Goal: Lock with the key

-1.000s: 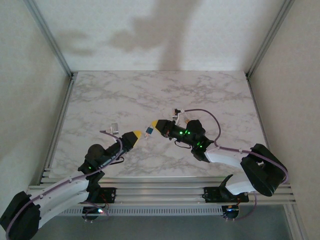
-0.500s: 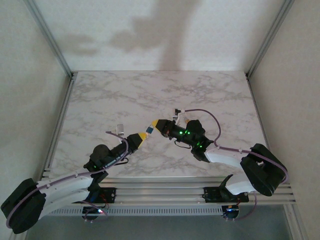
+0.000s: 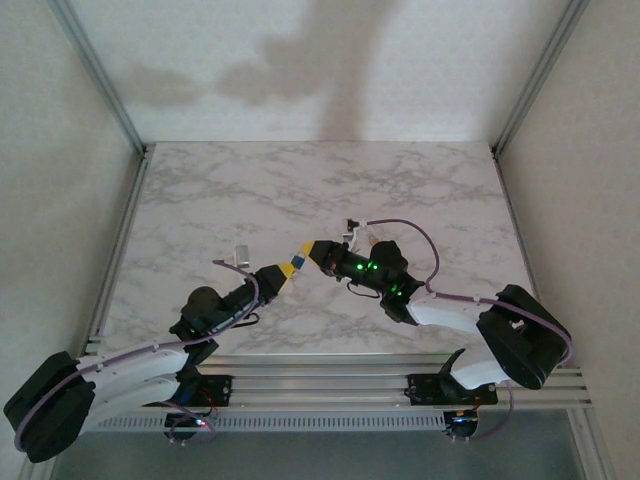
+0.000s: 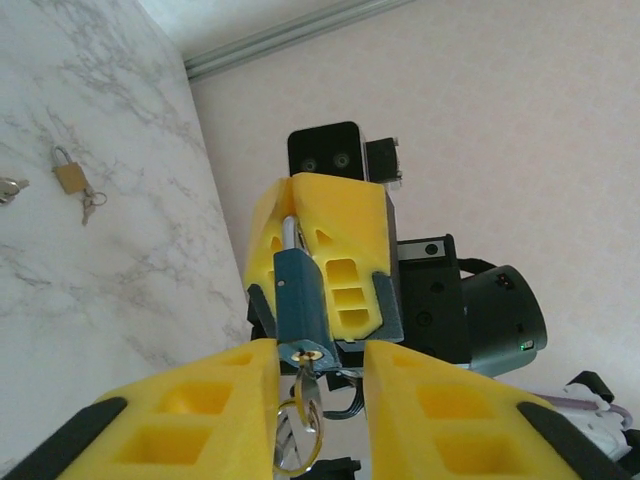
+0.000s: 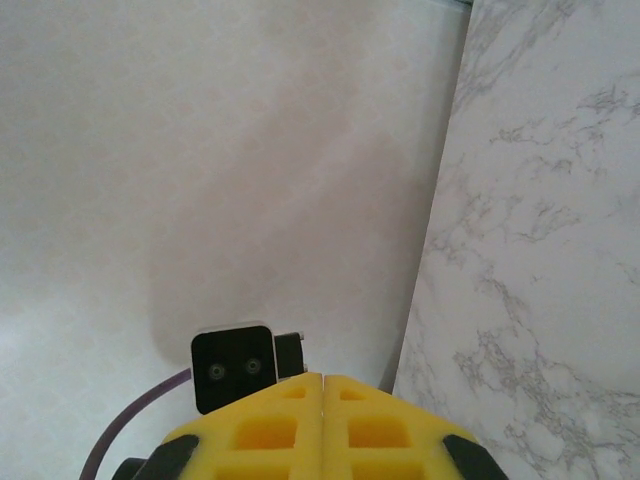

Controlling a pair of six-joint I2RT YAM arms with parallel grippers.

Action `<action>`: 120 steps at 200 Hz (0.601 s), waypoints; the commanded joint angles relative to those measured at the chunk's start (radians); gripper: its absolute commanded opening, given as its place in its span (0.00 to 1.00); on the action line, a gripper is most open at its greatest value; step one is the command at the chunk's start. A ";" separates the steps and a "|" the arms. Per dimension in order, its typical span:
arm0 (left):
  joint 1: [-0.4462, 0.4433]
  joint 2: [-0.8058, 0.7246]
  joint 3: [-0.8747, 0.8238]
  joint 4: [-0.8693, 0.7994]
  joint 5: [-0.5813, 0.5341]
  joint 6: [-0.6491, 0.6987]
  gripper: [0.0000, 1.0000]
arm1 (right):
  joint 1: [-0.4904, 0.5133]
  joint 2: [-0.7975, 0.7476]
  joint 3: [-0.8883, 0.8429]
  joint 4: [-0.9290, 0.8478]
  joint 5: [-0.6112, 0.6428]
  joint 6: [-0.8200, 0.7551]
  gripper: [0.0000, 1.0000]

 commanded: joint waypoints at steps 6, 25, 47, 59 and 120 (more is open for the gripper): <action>-0.009 0.004 0.025 0.059 0.006 0.008 0.22 | 0.010 0.011 0.022 0.063 -0.004 -0.003 0.00; -0.012 0.008 0.022 0.060 0.008 0.010 0.19 | 0.010 0.011 0.023 0.065 0.002 -0.001 0.00; -0.014 0.008 0.019 0.058 0.006 0.012 0.17 | 0.010 0.013 0.025 0.065 0.001 0.000 0.00; -0.015 0.007 0.019 0.056 0.005 0.014 0.14 | 0.011 0.013 0.025 0.065 -0.001 0.002 0.00; -0.018 0.001 0.011 0.050 -0.011 0.022 0.00 | 0.011 0.023 0.014 0.073 0.026 0.020 0.00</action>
